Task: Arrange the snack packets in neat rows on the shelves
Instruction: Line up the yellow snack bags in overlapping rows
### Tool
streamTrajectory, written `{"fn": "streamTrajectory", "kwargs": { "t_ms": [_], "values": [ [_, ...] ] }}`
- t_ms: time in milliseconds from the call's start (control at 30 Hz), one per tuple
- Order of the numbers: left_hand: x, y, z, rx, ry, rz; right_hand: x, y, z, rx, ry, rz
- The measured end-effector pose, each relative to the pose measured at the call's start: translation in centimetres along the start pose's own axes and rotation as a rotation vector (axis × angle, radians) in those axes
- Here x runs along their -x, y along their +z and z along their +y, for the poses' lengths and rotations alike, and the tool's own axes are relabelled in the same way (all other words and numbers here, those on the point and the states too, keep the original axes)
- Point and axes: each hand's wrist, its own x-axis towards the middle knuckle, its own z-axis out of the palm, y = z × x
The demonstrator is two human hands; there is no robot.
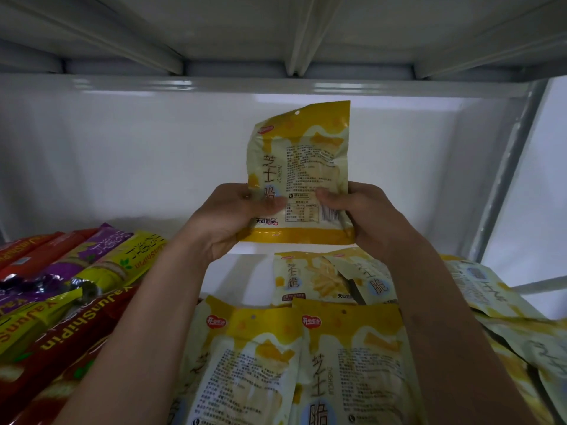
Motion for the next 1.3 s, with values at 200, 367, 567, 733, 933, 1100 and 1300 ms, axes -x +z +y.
{"fn": "streamTrajectory", "kwargs": {
  "t_ms": [200, 367, 567, 733, 933, 1100, 1300],
  "values": [
    [-0.4, 0.1, -0.3, -0.087, 0.024, 0.046, -0.1, 0.3, 0.5, 0.026, 0.054, 0.009],
    [-0.2, 0.1, -0.2, -0.059, 0.005, 0.03, -0.2, 0.2, 0.2, 0.011, 0.063, 0.029],
    [0.0, 0.1, -0.1, -0.099, 0.008, 0.049, -0.7, 0.1, 0.4, -0.092, 0.097, -0.004],
    [-0.1, 0.2, 0.1, 0.081, -0.053, -0.018, 0.1, 0.3, 0.2, 0.035, -0.008, 0.003],
    [0.1, 0.3, 0.1, 0.142, -0.045, -0.067, 0.2, 0.7, 0.0, 0.03, -0.001, -0.051],
    [0.0, 0.3, 0.0, 0.034, -0.036, -0.016, 0.3, 1.1, 0.0, 0.05, 0.003, -0.002],
    [0.0, 0.8, 0.0, -0.042, -0.021, -0.018, -0.1, 0.7, 0.0, 0.073, -0.034, 0.051]
  ]
}}
